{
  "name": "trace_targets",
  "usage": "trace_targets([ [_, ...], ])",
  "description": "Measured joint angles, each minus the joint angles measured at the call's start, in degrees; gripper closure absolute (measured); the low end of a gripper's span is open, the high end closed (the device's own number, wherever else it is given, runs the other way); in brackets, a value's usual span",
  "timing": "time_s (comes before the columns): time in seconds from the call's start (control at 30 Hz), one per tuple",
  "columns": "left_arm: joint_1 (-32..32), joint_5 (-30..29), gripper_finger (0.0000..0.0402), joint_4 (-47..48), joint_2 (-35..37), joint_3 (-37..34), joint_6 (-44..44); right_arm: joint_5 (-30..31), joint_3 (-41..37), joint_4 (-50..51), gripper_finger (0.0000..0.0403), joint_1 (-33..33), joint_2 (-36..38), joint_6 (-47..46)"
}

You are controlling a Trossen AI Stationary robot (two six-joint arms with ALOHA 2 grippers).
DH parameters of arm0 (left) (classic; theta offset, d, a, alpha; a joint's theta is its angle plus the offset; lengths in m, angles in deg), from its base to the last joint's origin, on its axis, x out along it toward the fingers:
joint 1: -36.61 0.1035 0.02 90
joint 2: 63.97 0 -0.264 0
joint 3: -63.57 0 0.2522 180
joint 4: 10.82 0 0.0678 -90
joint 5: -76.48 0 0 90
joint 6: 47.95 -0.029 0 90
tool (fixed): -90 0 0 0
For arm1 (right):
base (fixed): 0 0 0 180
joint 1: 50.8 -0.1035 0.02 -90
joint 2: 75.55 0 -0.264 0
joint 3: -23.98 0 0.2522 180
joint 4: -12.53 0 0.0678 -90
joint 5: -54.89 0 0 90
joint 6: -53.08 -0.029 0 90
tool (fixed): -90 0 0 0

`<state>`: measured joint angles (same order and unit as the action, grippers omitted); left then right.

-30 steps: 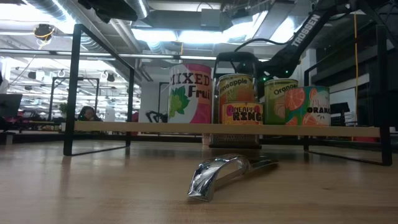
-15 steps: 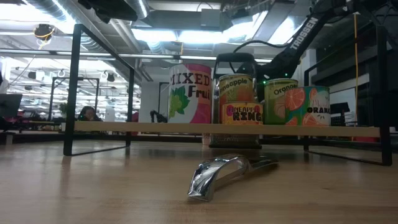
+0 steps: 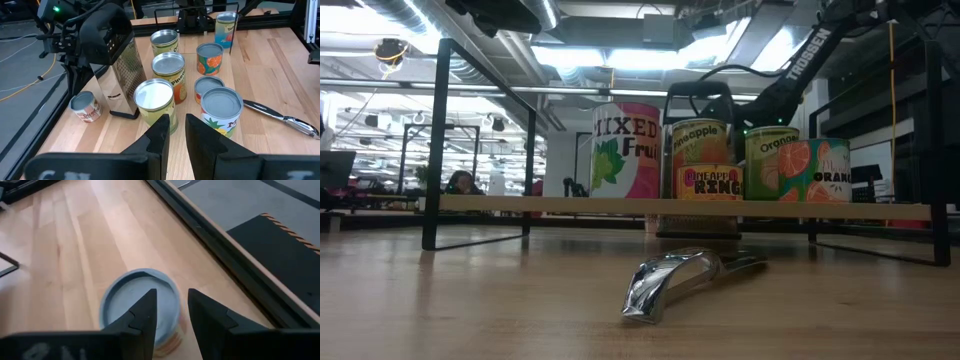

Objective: Pick and place cans onto a shelf
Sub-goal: Put the canned diced tomatoes on the shelf

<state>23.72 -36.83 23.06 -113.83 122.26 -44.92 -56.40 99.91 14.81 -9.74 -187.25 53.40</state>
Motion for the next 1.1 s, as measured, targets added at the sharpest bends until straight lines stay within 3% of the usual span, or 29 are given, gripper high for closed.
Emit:
trace_targets([
  [1.1, 0.02, 0.02, 0.0347, 0.0, 0.0, 0.0, 0.0, -0.36, -0.02, 1.53, 0.0288, 0.02, 0.0, -0.12],
])
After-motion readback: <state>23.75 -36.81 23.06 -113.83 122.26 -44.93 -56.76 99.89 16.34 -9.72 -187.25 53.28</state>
